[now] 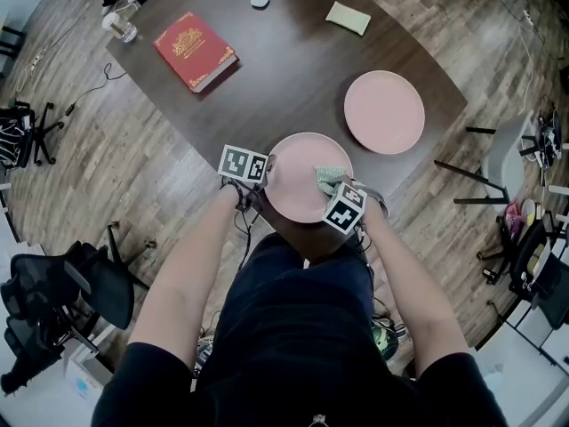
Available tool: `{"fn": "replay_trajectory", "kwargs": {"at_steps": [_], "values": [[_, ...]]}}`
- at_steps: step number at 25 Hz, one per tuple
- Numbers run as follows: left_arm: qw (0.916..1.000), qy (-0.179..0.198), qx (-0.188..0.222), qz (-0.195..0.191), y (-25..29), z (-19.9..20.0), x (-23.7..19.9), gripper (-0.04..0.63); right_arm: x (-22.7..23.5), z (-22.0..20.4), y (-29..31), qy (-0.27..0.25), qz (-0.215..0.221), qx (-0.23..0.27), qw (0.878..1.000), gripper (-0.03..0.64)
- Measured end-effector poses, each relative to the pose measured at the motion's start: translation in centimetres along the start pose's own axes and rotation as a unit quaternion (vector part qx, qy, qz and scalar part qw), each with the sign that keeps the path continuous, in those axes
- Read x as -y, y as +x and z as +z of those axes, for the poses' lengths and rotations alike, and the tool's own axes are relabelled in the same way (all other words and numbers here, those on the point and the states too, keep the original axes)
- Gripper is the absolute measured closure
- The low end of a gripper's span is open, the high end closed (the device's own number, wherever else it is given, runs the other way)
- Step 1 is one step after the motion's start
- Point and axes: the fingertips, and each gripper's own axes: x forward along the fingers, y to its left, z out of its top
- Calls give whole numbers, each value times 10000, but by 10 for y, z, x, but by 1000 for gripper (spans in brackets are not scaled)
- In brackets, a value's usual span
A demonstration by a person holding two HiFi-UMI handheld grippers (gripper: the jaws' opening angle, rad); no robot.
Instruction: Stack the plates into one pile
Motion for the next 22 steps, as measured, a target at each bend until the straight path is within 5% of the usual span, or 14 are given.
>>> {"fn": "replay_trajectory", "kwargs": {"at_steps": [9, 22], "values": [[10000, -75, -12, -61, 0, -1, -1, 586, 14, 1, 2, -516, -186, 20, 9985, 529], [9996, -252, 87, -17, 0, 2, -1, 586, 11, 0, 0, -212, -27, -1, 9998, 528]]}}
